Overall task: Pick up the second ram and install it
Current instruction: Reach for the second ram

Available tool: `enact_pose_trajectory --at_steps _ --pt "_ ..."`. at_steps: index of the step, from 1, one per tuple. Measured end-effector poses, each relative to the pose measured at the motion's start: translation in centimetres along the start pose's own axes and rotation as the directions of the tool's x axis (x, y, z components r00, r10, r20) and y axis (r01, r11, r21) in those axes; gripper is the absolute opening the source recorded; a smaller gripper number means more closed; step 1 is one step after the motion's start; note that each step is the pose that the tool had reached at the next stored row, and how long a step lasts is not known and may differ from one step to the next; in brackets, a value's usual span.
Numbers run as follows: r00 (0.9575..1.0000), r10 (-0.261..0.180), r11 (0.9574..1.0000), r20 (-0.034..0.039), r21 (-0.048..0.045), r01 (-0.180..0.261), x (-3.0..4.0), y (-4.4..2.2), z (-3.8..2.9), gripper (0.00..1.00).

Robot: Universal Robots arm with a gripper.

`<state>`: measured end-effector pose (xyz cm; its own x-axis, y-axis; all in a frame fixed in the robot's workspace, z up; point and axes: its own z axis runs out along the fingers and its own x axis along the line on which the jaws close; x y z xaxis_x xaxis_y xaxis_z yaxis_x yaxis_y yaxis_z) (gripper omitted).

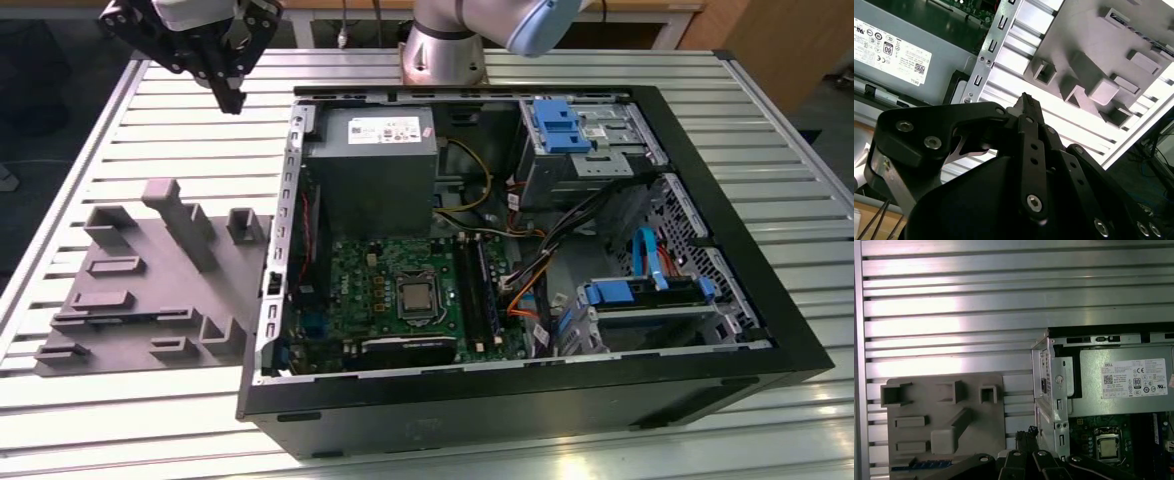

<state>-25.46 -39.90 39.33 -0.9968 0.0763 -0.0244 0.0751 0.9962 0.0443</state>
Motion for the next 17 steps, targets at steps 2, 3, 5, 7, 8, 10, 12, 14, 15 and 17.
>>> enact_pose_trajectory --at_steps 2,3,5,7,8,10,12,14,15,17 --pt "1.0 0.0 1.0 0.0001 -0.0001 0.0 0.09 -0.01 0.0 0.11" --pt "1.0 0.0 1.0 0.0001 -0.0001 0.0 0.14 -0.01 0.0 0.11" --pt "1.0 0.0 1.0 0.0001 -0.0001 0.0 0.27 -0.02 0.0 0.11" --pt "1.0 0.0 1.0 0.0 -0.0001 0.0 0.38 -0.03 -0.01 0.11" --pt "1.0 0.0 1.0 0.0 0.0 0.0 0.45 -0.04 -0.01 0.11" --pt "1.0 0.0 1.0 0.0001 -0.0001 0.0 0.57 -0.05 -0.01 0.11" --pt "1.0 0.0 1.0 0.0 -0.0001 0.0 0.71 -0.06 -0.02 0.11" --pt "1.0 0.0 1.0 0.0 -0.0001 0.0 0.84 -0.07 -0.02 0.11" --pt "1.0 0.0 1.0 0.0001 -0.0001 0.0 0.89 -0.07 -0.02 0.11" --pt "1.0 0.0 1.0 0.0001 -0.0001 0.0 1.01 -0.09 -0.02 0.11"
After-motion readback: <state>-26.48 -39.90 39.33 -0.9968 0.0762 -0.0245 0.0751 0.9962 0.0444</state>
